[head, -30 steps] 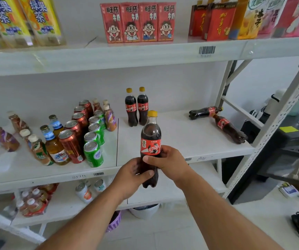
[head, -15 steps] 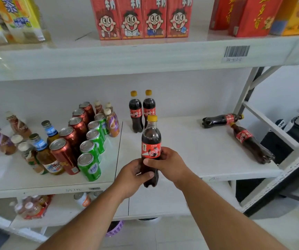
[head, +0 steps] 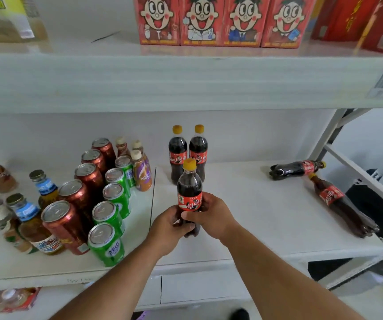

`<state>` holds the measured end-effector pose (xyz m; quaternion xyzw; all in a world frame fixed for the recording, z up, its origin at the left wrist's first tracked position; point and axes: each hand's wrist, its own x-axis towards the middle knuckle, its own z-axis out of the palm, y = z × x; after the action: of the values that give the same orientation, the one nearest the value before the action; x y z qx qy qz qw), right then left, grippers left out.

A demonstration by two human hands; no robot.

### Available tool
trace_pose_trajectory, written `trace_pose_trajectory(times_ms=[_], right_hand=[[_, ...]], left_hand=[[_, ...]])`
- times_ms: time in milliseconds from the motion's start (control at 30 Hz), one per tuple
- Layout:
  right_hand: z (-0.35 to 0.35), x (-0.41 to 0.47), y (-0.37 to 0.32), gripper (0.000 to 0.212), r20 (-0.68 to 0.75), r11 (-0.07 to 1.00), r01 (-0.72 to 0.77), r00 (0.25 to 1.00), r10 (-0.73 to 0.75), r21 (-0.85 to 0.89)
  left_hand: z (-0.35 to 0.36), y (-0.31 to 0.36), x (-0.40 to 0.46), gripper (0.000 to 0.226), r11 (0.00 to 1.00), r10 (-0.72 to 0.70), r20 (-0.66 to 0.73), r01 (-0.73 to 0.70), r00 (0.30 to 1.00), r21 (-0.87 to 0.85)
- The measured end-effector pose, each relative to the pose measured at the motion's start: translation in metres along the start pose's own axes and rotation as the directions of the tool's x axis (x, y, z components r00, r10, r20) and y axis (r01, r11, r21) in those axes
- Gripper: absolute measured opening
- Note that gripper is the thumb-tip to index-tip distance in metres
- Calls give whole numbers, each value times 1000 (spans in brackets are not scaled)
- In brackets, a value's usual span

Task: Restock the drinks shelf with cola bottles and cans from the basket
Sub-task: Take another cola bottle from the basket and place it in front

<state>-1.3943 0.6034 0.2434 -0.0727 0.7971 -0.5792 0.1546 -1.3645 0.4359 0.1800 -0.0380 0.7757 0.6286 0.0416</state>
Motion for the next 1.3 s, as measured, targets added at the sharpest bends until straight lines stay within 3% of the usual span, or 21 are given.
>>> trace_pose_trajectory(times_ms=[233,367,667,767,900,1000,1100,1300], right_hand=[[-3,31,2,51,31,1000,8,999,-7,-10],[-5,42,4,53,47,999,4,999,-6,32],[-2,42,12,54,17,999,28,999,-29,45],[-4,40,18,59,-11,999,28,1000,-28,25],[-9,31,22,63,-77,995,-47,996,54,83],[-8,28,23,42,-120,972,-86,986,114,218],[0,28,23,19,-109,957,-83,987,118,279],[9,44,22,20,-114,926,-94,983,145,366]], left_hand=[[-3,-6,35,40,1000,-28,-65,29,998,10],[0,-7,44,43,995,-53,-90,45,995,-84],[0,-2,40,39,999,-47,-87,47,995,-2],[-5,-3,35,48,997,-60,-85,64,995,45],[-14,3,30,53,995,-98,-174,96,980,-18],[-18,12,25,47,978,-121,-217,80,969,-191],[-15,21,21,41,957,-109,-158,61,981,-282],[-13,31,29,44,953,-81,-129,38,988,-301]])
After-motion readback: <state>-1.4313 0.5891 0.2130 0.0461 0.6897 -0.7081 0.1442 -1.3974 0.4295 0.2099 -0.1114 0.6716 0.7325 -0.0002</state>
